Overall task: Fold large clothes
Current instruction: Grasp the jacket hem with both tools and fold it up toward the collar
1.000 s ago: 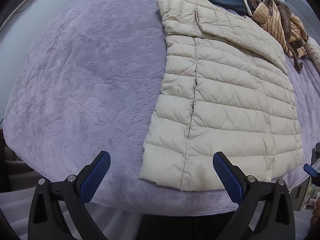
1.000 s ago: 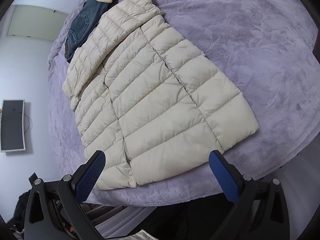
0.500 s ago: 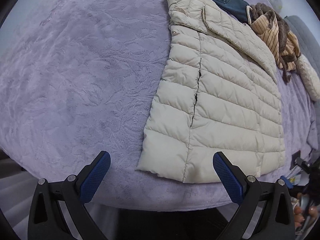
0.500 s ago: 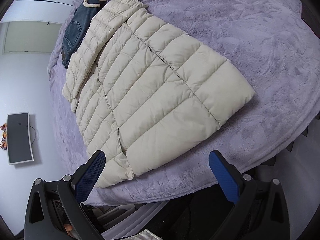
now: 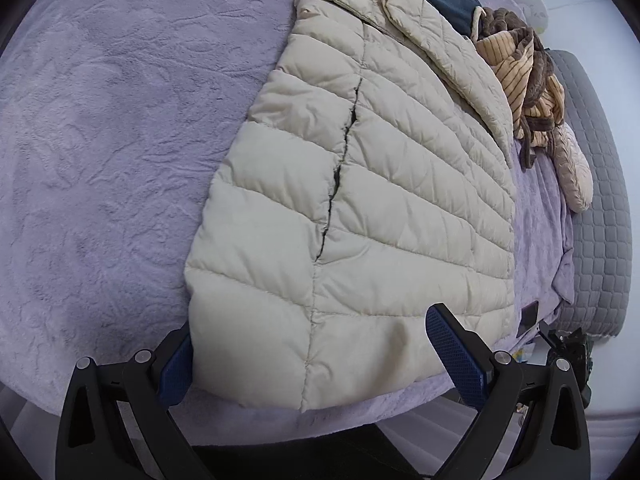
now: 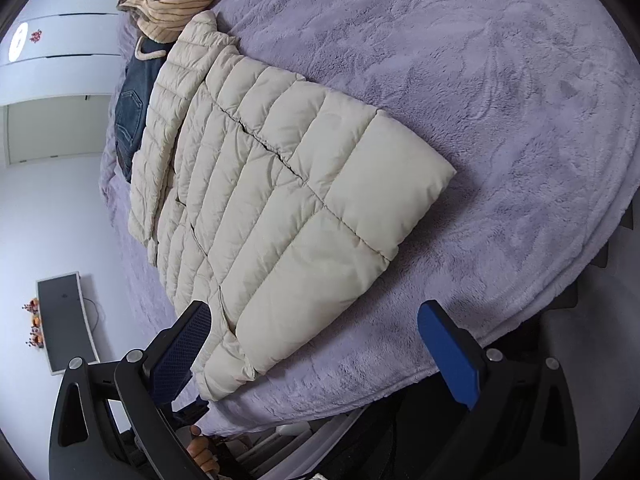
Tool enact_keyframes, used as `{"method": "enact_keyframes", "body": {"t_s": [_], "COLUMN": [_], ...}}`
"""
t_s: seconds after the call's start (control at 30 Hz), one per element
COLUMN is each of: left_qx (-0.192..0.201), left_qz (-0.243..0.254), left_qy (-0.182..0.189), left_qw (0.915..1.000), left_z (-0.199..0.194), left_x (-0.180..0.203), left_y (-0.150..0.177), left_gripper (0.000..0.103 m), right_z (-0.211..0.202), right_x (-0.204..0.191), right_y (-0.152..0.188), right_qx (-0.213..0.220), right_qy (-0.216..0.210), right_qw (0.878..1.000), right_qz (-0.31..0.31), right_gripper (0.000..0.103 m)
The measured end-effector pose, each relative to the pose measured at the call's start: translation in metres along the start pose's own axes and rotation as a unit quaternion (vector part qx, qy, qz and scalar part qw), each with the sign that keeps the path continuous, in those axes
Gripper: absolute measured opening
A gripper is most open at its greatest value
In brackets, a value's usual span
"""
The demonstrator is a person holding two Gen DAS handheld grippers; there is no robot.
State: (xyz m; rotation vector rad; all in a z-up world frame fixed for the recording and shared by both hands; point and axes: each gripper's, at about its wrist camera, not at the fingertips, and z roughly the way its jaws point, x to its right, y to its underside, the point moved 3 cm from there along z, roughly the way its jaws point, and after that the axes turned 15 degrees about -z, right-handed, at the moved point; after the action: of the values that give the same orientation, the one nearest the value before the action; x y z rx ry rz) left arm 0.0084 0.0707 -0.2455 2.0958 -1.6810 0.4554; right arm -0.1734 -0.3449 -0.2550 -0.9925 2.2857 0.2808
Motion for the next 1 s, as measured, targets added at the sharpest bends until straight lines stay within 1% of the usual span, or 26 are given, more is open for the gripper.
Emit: {"method": "enact_keyframes", "body": {"t_s": [0.1,0.2,0.23,0.27,0.3,0.33,0.37,0.4,0.43,0.47,0.5,0.57,0.67,0.77,0.87,1.0], "left_qx": [-0.011,-0.018,-0.017,-0.014,-0.01,-0.011,-0.016,-0.024,-0.03,-0.027,-0.025,-0.022,-0.013,0.006,0.032,0.08], "left_qz": [0.006,0.006,0.006,0.005,0.005,0.003,-0.004,-0.012,-0.019,-0.018,-0.013,-0.014,-0.022,-0.026,-0.027,-0.008], "left_qy": [-0.001,-0.011,-0.012,-0.011,-0.015,-0.019,-0.014,0.002,0.017,0.022,0.027,0.044,0.083,0.113,0.134,0.146], "left_qw": [0.9999,0.9998,0.9998,0.9998,0.9998,0.9998,0.9998,0.9996,0.9992,0.9992,0.9992,0.9987,0.9962,0.9932,0.9901,0.986], "left_z": [0.011,0.019,0.019,0.019,0.018,0.017,0.016,0.015,0.013,0.01,0.007,-0.003,-0.025,-0.049,-0.068,-0.096], "left_x": [0.005,0.005,0.005,0.005,0.005,0.004,0.003,0.002,0.003,0.004,0.007,0.013,0.026,0.045,0.073,0.116], "left_y": [-0.001,-0.002,-0.003,-0.003,-0.004,-0.005,-0.007,-0.009,-0.01,-0.011,-0.012,-0.014,-0.022,-0.038,-0.061,-0.098], "left_gripper": [0.103,0.103,0.102,0.099,0.083,0.061,0.049,0.025,0.022,0.021,0.017,0.017,0.017,0.017,0.017,0.017], "right_z": [0.009,0.026,0.033,0.039,0.043,0.047,0.049,0.05,0.051,0.051,0.051,0.052,0.044,0.03,0.016,0.003], "right_x": [0.001,0.003,0.002,0.003,0.002,0.001,0.0,-0.001,-0.001,-0.001,0.0,0.001,-0.007,-0.027,-0.051,-0.09], "right_y": [-0.006,-0.01,-0.01,-0.011,-0.011,-0.011,-0.012,-0.013,-0.015,-0.017,-0.019,-0.021,-0.031,-0.047,-0.075,-0.123], "right_qx": [0.011,0.004,0.001,-0.002,-0.006,-0.008,-0.011,-0.014,-0.016,-0.019,-0.024,-0.037,-0.04,-0.038,-0.035,-0.029], "right_qy": [-0.028,-0.049,-0.053,-0.058,-0.064,-0.07,-0.076,-0.079,-0.081,-0.086,-0.087,-0.097,-0.123,-0.151,-0.172,-0.191], "right_qw": [0.999,0.999,0.998,0.998,0.997,0.997,0.996,0.996,0.995,0.995,0.994,0.993,0.991,0.988,0.984,0.978], "right_qz": [0.012,0.024,0.03,0.035,0.038,0.042,0.044,0.046,0.048,0.05,0.054,0.062,0.044,0.013,-0.022,-0.078], "right_gripper": [0.103,0.103,0.103,0.103,0.103,0.103,0.103,0.101,0.098,0.085,0.054,0.015,0.012,0.012,0.012,0.012]}}
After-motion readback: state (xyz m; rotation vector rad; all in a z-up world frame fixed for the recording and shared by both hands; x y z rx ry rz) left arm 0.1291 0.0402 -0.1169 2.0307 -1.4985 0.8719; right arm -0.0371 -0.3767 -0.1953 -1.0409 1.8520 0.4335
